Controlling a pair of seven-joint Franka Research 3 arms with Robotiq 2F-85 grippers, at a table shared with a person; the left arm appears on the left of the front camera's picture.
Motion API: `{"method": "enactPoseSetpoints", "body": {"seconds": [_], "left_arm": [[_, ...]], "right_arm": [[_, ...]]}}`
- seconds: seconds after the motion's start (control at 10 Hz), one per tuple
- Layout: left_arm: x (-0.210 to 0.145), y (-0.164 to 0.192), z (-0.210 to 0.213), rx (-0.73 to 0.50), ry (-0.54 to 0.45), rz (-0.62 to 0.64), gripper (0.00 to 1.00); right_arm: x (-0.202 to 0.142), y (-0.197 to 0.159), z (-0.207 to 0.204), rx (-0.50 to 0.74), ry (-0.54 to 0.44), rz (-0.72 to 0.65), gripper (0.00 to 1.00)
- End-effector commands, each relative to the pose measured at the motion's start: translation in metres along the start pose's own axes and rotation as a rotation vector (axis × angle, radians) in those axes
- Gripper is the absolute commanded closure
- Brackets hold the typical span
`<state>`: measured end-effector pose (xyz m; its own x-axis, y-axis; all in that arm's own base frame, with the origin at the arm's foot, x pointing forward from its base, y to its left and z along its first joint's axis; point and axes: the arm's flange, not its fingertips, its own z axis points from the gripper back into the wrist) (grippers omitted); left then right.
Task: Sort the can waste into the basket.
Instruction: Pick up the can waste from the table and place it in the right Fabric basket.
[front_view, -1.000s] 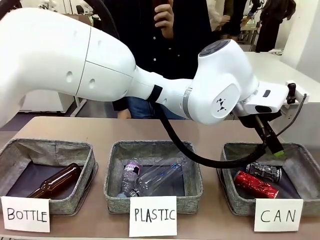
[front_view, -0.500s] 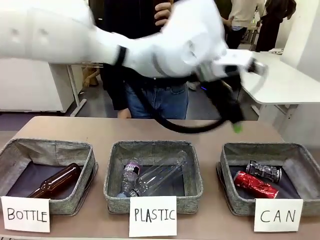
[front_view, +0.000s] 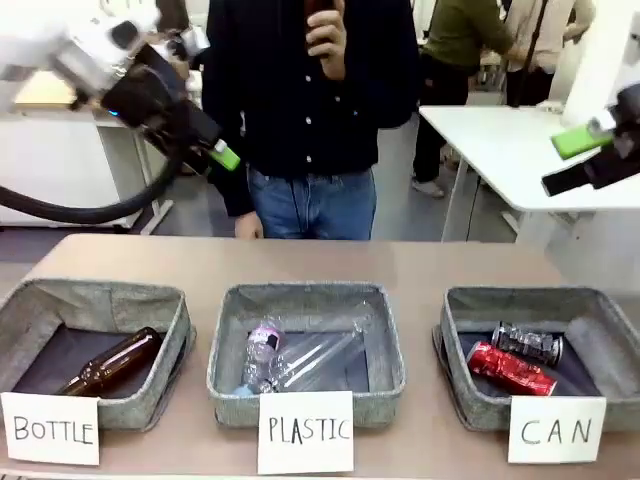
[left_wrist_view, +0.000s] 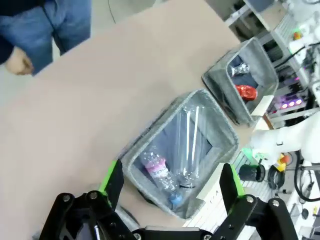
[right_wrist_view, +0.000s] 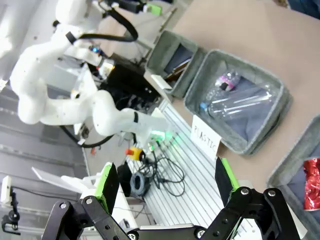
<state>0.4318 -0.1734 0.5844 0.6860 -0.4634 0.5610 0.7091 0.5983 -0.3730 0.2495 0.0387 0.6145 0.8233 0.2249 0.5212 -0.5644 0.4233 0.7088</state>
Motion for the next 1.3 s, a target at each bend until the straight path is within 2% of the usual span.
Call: {"method": "enactPoseSetpoints", "body": {"seconds": [0.0,0.1,0.3,0.4,0.5,1.2], "left_arm": [[-0.035,0.022,0.02,-0.03,-0.061,0.139,0.0],[-0.097,0.062,0.09,-0.361,-0.229,0.305,0.0],[-0.103,0.067,0.094,-0.38,-0.255,0.332,0.0],[-0.112,0.077,0.1,-0.44,-0.287,0.379,0.0],[-0.076,0.047,0.07,-0.284,-0.176,0.215,0.0],[-0.076,0.047,0.07,-0.284,-0.176,0.215,0.0]], "right_arm": [[0.013,-0.004,-0.014,0.146,0.044,0.015,0.0],[0.042,-0.029,-0.044,0.378,-0.088,-0.093,0.0],[0.046,-0.035,-0.046,0.367,-0.13,-0.123,0.0],[0.05,-0.045,-0.049,0.358,-0.198,-0.192,0.0],[0.028,-0.026,-0.035,0.273,-0.077,-0.095,0.0],[0.028,-0.026,-0.035,0.273,-0.077,-0.095,0.0]]}}
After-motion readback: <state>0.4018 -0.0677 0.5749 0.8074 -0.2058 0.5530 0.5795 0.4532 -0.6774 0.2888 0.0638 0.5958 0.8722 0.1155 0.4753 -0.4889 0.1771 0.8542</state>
